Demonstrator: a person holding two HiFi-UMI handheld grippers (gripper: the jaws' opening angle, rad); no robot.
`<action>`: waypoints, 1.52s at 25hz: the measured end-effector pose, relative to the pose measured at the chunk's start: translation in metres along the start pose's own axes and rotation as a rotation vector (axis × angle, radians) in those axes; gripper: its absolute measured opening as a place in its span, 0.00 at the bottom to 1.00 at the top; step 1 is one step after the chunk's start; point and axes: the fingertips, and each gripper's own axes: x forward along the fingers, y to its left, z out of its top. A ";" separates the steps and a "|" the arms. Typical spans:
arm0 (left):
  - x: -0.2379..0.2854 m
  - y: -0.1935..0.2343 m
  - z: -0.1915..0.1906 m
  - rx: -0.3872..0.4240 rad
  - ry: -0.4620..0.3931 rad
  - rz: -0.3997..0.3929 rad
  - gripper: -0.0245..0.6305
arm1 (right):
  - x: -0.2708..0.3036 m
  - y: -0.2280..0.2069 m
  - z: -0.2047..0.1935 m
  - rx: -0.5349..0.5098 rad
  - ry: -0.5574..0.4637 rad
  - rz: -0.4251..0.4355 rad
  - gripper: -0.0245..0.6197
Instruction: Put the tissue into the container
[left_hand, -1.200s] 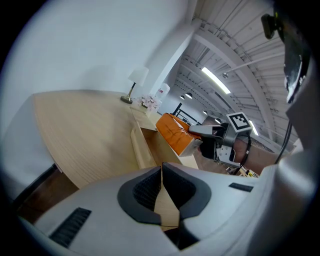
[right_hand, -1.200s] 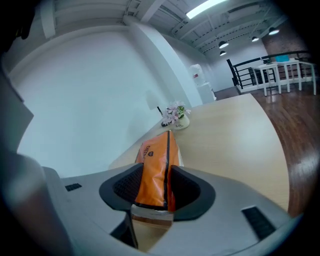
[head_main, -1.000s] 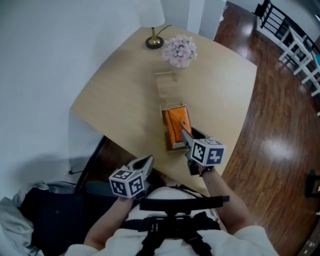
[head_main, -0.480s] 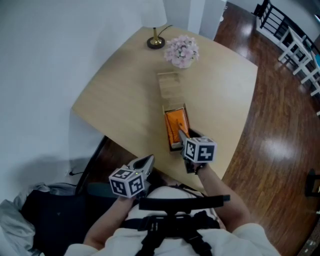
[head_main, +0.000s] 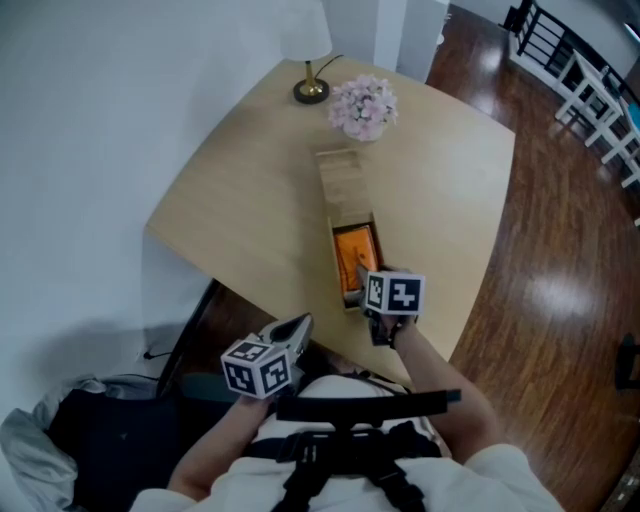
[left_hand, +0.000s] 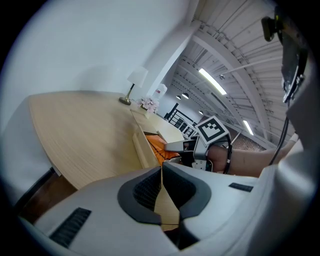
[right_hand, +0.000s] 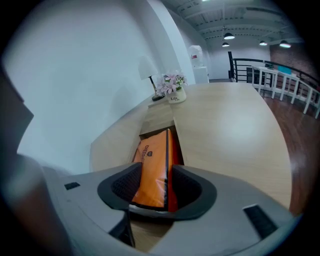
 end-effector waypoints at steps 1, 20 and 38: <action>0.000 -0.001 0.001 0.003 0.000 -0.004 0.06 | 0.000 0.000 -0.001 -0.008 0.013 -0.012 0.35; 0.001 -0.005 0.004 -0.002 -0.016 -0.017 0.06 | -0.001 0.011 -0.006 -0.112 0.107 0.016 0.45; -0.001 -0.015 0.008 -0.017 -0.053 -0.017 0.06 | 0.000 0.018 -0.006 -0.205 0.088 0.089 0.52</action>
